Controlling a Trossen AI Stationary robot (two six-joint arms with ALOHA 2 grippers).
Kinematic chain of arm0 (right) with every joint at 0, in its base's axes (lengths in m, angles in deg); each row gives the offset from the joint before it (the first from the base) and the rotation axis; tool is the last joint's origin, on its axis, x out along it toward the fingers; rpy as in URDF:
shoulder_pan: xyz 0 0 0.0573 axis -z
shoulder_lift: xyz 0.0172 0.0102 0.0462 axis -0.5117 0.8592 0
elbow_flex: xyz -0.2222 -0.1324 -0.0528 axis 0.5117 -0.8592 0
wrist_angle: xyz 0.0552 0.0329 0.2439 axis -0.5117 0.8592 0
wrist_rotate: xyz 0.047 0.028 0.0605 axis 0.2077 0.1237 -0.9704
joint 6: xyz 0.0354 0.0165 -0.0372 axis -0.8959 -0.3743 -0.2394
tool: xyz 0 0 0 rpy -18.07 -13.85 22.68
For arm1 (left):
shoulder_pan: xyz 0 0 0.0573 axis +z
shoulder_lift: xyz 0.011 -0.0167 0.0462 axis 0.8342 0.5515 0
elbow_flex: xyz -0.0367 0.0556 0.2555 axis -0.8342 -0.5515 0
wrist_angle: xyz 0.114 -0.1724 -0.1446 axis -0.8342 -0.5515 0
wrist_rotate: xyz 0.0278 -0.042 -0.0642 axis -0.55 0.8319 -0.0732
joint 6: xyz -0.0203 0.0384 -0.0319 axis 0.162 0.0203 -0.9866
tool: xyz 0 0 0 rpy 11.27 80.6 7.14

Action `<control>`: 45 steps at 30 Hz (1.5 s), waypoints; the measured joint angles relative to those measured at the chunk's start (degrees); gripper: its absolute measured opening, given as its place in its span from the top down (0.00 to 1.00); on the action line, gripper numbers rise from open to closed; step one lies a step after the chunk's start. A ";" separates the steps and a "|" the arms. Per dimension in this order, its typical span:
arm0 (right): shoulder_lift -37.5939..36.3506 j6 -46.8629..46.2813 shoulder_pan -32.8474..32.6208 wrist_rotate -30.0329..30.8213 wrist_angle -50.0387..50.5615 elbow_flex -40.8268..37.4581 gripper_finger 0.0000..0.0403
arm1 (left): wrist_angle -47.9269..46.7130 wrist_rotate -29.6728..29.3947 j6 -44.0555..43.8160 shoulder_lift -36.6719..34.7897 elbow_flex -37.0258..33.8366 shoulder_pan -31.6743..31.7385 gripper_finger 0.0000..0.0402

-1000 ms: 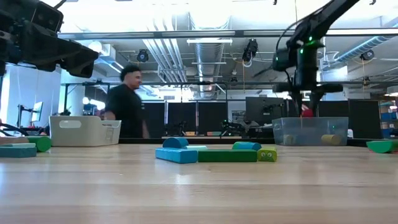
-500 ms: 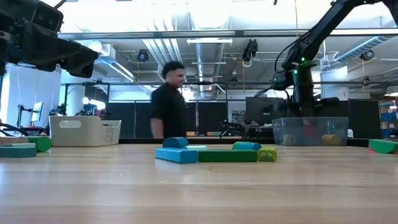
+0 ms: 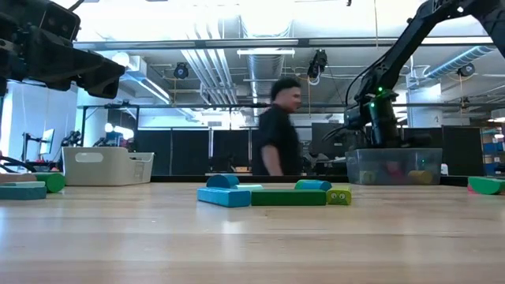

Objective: Sort blocks
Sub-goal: Put the red cylindrical block into the black bin, then put the orange cylindrical block into the black bin

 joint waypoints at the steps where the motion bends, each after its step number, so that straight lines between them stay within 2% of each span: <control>1: 0.09 0.28 -0.01 0.03 -0.01 -0.02 0.62 | -0.01 0.00 -0.01 0.00 0.02 0.02 0.62; 10: -2.21 2.46 -0.39 1.24 0.27 0.92 0.46 | 0.01 0.00 -0.01 0.00 0.00 0.00 0.62; 15: -8.23 3.71 -3.35 3.88 1.19 1.84 0.43 | 0.00 0.00 -0.01 0.00 0.00 0.01 0.62; 19: -14.50 3.74 -8.16 5.64 1.78 1.77 0.44 | -0.01 0.00 -0.01 0.00 0.00 0.00 0.62; 24: -21.36 6.77 -19.18 5.62 1.82 0.72 0.47 | 0.01 0.00 -0.01 0.00 0.00 0.02 0.62; 30: -26.88 10.77 -37.86 5.09 3.37 -1.75 0.50 | -0.01 0.00 -0.01 0.00 0.00 0.01 0.62; 34: -29.44 15.09 -50.74 2.26 10.50 -3.95 0.50 | -0.01 0.00 0.01 0.00 0.00 0.02 0.62; 37: -30.02 13.64 -58.54 0.19 17.49 -6.46 0.50 | 0.01 0.00 0.01 0.00 0.00 0.01 0.62; 41: -29.27 8.44 -64.68 -4.54 23.84 -11.51 0.49 | 0.01 0.00 0.01 0.00 0.00 0.02 0.62; 45: -27.58 9.37 -67.29 -5.86 25.54 -16.07 0.44 | -0.01 0.00 0.00 0.00 0.00 0.02 0.62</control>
